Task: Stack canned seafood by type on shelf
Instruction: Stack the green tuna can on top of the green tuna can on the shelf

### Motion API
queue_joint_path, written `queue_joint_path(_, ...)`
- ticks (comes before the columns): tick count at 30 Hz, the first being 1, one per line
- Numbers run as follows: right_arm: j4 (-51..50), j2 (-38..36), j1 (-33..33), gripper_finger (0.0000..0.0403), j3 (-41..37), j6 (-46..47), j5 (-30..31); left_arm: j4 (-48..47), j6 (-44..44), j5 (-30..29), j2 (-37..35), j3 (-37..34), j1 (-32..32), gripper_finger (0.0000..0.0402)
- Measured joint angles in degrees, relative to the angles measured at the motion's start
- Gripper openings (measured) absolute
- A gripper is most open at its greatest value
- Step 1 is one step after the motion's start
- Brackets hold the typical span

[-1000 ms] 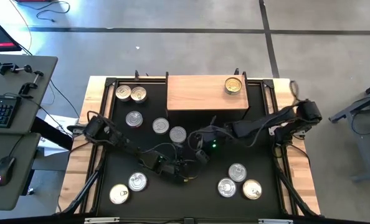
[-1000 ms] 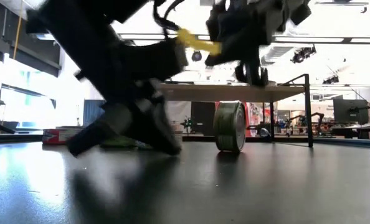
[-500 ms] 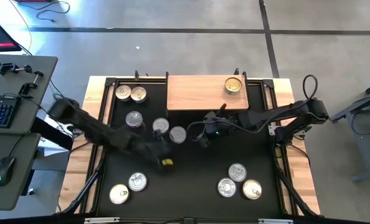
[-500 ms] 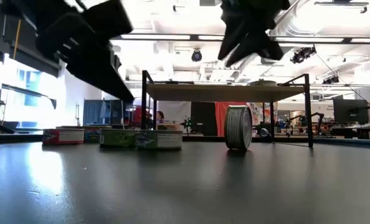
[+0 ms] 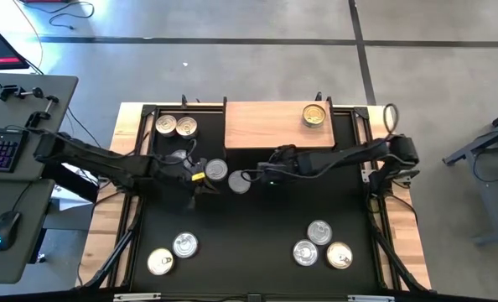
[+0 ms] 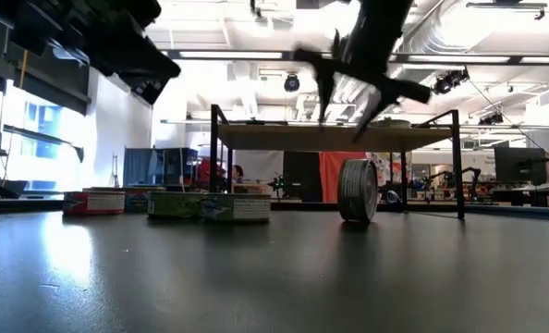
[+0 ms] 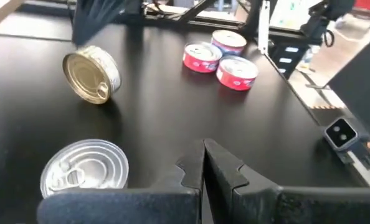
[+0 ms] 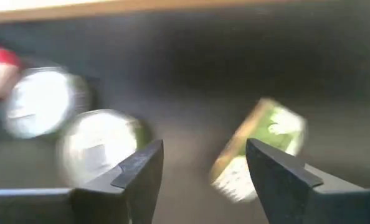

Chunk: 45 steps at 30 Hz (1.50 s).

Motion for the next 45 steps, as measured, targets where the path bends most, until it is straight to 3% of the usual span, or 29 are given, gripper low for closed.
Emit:
queue_joint_path(10,-21.8,6.0,1.5,0.0216,12.5,13.4,0.3,-2.6,1.5,4.0,-0.7,0.0,2.4,0.0000)
queue_joint_path(18,-19.5,7.0,3.3,0.0216,13.5,26.4,1.4,-3.7,3.4,9.9,-0.7,0.0,5.6,0.0000)
queue_joint_path(25,-18.9,7.1,2.2,0.0216,13.4,19.1,1.5,-4.6,3.9,10.6,-0.7,0.0,6.2,0.0000)
queue_joint_path(30,-14.9,7.1,0.8,0.0217,13.3,9.4,-3.6,-4.6,4.4,10.6,-0.7,0.0,6.2,0.0000)
queue_joint_path(34,-14.2,7.1,1.3,0.0246,13.3,10.1,-1.4,-4.7,4.4,10.6,-0.7,0.0,6.2,0.0000)
queue_joint_path(38,-14.9,7.1,1.3,0.0307,13.3,10.9,-0.9,-4.7,4.3,10.6,-0.7,0.0,6.2,0.0000)
queue_joint_path(41,-14.1,7.1,1.1,0.0342,13.3,14.5,-4.4,-4.7,3.9,10.6,-0.7,0.0,6.2,0.0000)
queue_joint_path(45,-12.9,7.1,2.1,0.0353,13.3,17.4,-11.1,-4.7,3.9,10.6,-0.7,0.0,6.2,0.0000)
